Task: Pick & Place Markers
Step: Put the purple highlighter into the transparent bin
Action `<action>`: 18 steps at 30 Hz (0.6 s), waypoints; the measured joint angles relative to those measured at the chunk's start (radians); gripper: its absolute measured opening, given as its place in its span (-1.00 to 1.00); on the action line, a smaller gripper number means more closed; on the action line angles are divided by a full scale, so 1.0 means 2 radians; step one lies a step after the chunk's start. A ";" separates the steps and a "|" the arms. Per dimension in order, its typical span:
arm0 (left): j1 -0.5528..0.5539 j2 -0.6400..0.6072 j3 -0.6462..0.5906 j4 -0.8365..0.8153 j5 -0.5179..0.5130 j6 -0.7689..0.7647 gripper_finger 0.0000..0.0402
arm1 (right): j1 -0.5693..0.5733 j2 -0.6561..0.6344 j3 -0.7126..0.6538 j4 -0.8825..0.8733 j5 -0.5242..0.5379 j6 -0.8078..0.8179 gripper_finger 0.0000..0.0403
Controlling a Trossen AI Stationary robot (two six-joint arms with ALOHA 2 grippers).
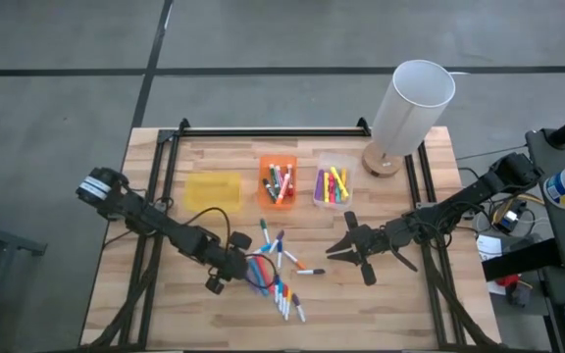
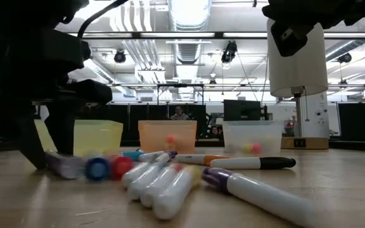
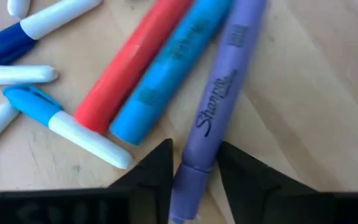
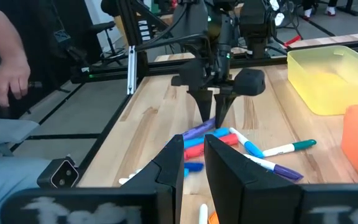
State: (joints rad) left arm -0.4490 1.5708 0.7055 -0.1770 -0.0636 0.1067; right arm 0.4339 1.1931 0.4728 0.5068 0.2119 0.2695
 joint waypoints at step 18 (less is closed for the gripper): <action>0.003 -0.018 0.065 -0.031 0.000 -0.133 -0.77 | -0.001 0.000 0.000 0.012 0.000 0.020 -0.71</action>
State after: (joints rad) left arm -0.4428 1.5347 0.8358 -0.2388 -0.0628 -0.1586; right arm 0.4324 1.1931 0.4728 0.5313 0.2119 0.3087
